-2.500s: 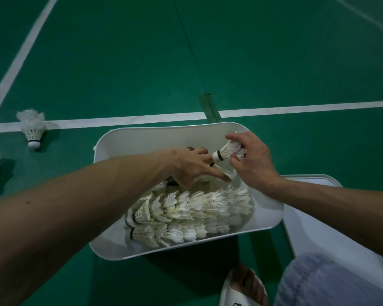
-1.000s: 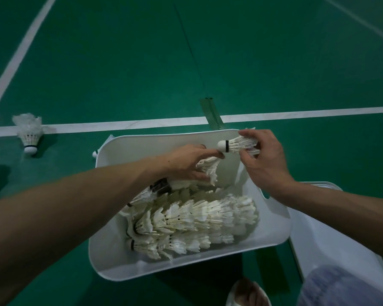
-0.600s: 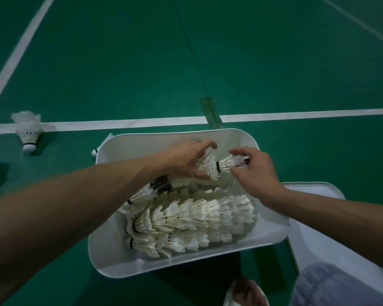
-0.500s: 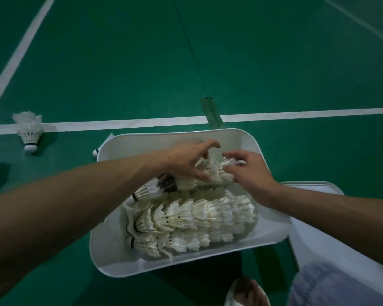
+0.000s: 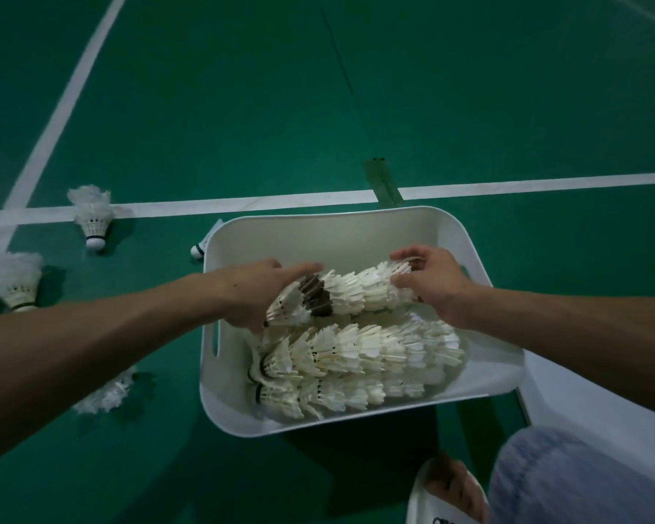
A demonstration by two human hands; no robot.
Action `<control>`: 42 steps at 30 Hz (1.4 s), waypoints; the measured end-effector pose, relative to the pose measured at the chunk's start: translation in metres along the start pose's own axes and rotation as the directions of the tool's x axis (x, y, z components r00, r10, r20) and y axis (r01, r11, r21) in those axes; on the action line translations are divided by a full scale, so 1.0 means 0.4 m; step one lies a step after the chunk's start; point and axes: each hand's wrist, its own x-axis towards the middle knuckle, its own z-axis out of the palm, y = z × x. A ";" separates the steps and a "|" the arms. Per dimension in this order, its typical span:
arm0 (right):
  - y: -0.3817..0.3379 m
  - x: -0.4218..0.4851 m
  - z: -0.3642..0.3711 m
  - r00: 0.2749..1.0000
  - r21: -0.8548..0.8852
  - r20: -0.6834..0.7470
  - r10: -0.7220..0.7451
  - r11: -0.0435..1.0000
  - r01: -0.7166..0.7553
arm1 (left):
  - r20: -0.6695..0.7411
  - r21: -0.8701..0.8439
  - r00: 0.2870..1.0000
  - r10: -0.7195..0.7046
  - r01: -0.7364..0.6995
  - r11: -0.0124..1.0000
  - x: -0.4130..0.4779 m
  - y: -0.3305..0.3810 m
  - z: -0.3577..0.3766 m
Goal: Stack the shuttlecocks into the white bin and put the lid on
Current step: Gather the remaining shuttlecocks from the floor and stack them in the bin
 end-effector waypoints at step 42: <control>-0.274 -0.173 0.128 0.815 -0.768 0.380 -0.437 0.342 0.541 | -0.555 0.070 0.827 0.093 -0.066 0.995 -0.147 -0.099 -0.101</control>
